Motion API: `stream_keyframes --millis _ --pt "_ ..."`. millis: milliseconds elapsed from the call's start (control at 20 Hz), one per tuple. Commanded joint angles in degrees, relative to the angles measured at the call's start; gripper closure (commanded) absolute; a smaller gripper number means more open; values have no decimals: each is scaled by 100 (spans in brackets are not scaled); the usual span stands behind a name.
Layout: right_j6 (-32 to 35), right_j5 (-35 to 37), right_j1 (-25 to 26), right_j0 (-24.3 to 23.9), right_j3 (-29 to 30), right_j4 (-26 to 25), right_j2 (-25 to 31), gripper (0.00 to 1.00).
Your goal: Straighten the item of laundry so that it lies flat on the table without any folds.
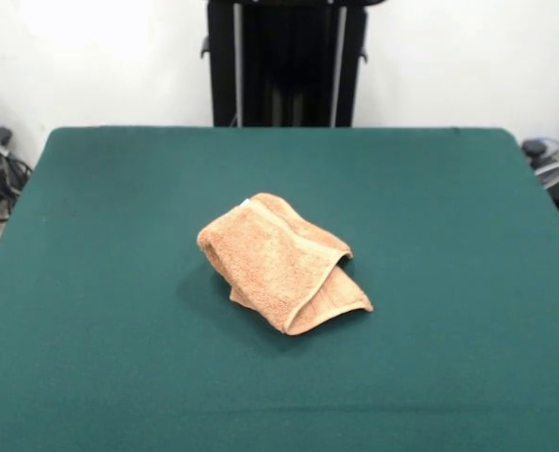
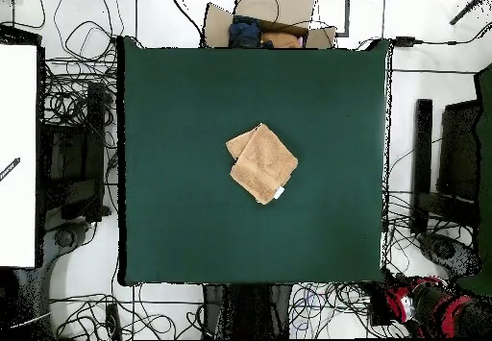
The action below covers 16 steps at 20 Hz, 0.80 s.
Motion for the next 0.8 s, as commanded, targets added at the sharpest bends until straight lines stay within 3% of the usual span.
stream_keyframes --millis 50,350,800 --pt "-1799 -421 -85 -722 710 1149 763 0" --pt "-1221 -690 250 -786 417 997 1147 0" --pt "-797 -505 177 -891 337 808 1264 0"
